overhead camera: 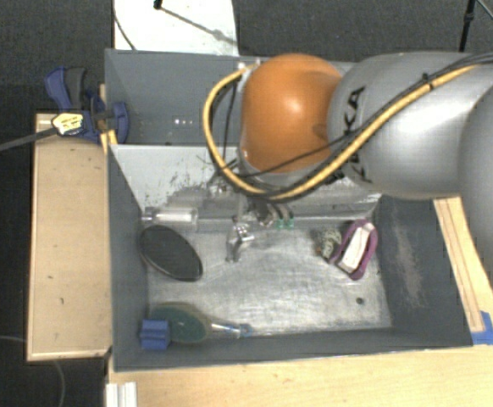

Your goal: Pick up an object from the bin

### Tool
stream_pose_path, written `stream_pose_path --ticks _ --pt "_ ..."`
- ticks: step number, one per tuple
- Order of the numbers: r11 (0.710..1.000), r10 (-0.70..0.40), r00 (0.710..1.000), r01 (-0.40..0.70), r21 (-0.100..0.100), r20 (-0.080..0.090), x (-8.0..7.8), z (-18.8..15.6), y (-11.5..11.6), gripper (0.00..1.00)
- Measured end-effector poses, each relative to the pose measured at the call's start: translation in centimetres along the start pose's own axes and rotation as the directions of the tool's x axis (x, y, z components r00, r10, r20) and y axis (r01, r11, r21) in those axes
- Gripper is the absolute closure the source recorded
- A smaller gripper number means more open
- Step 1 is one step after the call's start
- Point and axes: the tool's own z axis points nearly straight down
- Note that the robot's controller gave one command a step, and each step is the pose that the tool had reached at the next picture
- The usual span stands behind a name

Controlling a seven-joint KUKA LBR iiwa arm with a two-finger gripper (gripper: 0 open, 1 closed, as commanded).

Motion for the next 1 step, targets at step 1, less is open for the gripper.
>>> stream_pose_path --ticks 1 --pt "0.882 -0.471 0.882 0.471 -0.003 -0.004 -0.99 11.76 6.22 0.0"
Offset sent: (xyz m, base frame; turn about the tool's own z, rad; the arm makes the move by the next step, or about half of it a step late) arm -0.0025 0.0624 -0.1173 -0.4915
